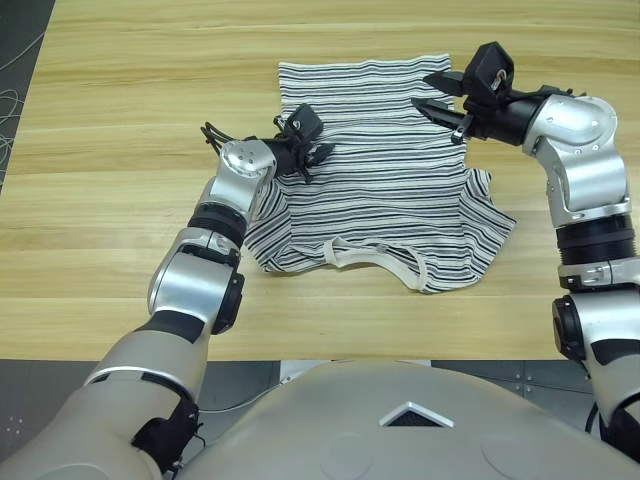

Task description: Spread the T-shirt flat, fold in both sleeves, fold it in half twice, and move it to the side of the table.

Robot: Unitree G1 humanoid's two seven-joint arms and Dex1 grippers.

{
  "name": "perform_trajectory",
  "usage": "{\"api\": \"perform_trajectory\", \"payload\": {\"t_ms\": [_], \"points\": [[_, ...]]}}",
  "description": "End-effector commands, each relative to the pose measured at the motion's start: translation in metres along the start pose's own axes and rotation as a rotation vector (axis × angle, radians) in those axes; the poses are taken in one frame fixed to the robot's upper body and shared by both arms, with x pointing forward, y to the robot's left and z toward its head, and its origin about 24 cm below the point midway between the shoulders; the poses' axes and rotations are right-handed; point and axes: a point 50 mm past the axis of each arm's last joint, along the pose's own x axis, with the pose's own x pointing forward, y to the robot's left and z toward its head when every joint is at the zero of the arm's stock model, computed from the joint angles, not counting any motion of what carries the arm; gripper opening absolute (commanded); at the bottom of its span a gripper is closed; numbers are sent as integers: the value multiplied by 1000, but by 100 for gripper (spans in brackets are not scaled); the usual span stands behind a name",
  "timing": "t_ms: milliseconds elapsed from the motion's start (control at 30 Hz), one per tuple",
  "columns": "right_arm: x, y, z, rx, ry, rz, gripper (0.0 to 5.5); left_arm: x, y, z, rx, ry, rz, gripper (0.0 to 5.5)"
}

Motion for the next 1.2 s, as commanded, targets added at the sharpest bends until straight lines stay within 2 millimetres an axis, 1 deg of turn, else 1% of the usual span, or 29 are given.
{"api": "perform_trajectory", "payload": {"t_ms": [33,133,233,300,367,500,567,667,800,900,967,1100,1200], "points": [[29,71,-20,94,30,236,156,1,-8,-12,-2,68,-41,186],[40,112,-36,151,76,370,156,2,-8,-10,3,65,-45,186],[50,139,-41,161,89,438,156,0,-7,-12,1,64,-42,186],[56,148,-42,161,88,441,156,0,-7,-12,3,67,-43,186],[61,151,-41,183,82,429,156,0,-7,-12,4,68,-45,186],[60,154,-44,198,94,446,156,0,-7,-13,3,69,-49,186],[54,161,-48,198,108,517,156,-1,-7,-13,2,69,-48,186],[36,174,-49,204,113,698,156,-1,-6,-12,4,69,-45,186],[22,174,-45,267,86,808,156,-1,-5,-12,3,72,-39,186],[19,175,-45,288,92,835,156,-1,-6,-12,4,70,-39,186],[22,172,-44,290,82,795,156,0,-6,-12,4,68,-39,186],[44,152,-35,342,-10,561,156,0,-7,-12,3,67,-41,186],[41,142,-21,424,-98,546,156,0,-8,-10,-2,46,-51,186]]}}
